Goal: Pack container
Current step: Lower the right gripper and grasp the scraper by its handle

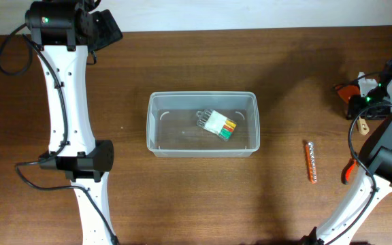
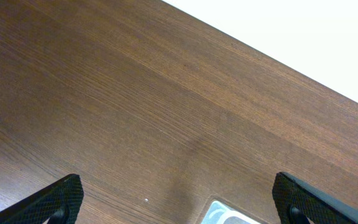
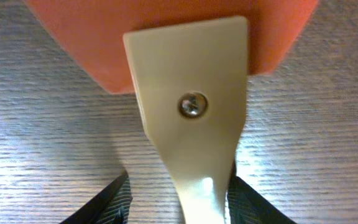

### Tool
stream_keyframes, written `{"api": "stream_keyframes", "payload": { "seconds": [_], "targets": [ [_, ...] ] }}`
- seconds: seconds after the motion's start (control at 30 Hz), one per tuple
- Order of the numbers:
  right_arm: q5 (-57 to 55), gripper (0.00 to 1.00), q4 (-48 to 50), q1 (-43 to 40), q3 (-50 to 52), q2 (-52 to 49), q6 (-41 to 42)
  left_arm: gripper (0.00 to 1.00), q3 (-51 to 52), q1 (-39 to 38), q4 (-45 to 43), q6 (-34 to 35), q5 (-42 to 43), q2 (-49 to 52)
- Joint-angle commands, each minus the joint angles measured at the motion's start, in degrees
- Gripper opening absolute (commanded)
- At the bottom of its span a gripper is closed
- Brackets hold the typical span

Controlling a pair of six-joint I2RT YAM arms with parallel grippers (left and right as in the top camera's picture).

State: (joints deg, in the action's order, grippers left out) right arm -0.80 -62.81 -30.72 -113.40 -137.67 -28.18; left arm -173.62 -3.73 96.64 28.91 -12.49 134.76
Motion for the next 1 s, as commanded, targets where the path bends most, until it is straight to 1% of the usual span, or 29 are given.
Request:
{"api": "stream_keyframes", "payload": {
  "seconds": [0.0, 0.1, 0.2, 0.27, 0.43, 0.77, 0.97],
  "targets": [
    [-4.39, 0.49, -0.04, -0.5, 0.15, -1.62, 0.2, 0.99, -0.63, 0.13, 0.02, -0.52, -0.44, -1.38],
    [-4.39, 0.47, -0.07, -0.48, 0.15, -1.62, 0.28, 0.99, -0.63, 0.13, 0.04, -0.52, -0.42, -1.38],
    [-4.39, 0.36, 0.0, -0.48, 0.15, -1.62, 0.85, 0.99, -0.63, 0.13, 0.04, -0.52, -0.44, -1.38],
    [-4.37, 0.33, 0.0, -0.48, 0.15, -1.62, 0.85, 0.99, -0.63, 0.13, 0.04, -0.52, -0.44, -1.38],
    [-2.58, 0.31, 0.02, -0.48, 0.15, -1.62, 0.83, 0.99, -0.63, 0.13, 0.04, -0.52, -0.42, -1.38],
    [-1.81, 0.18, 0.2, -0.22, -0.07, -1.57, 0.85, 0.99, -0.63, 0.15, 0.04, -0.52, -0.44, -1.38],
    [-1.79, 0.15, -0.44, -0.04, -3.45, -1.55, 1.95, 0.99, -0.63, 0.04, 0.02, -0.52, -0.44, -1.38]
  ]
}}
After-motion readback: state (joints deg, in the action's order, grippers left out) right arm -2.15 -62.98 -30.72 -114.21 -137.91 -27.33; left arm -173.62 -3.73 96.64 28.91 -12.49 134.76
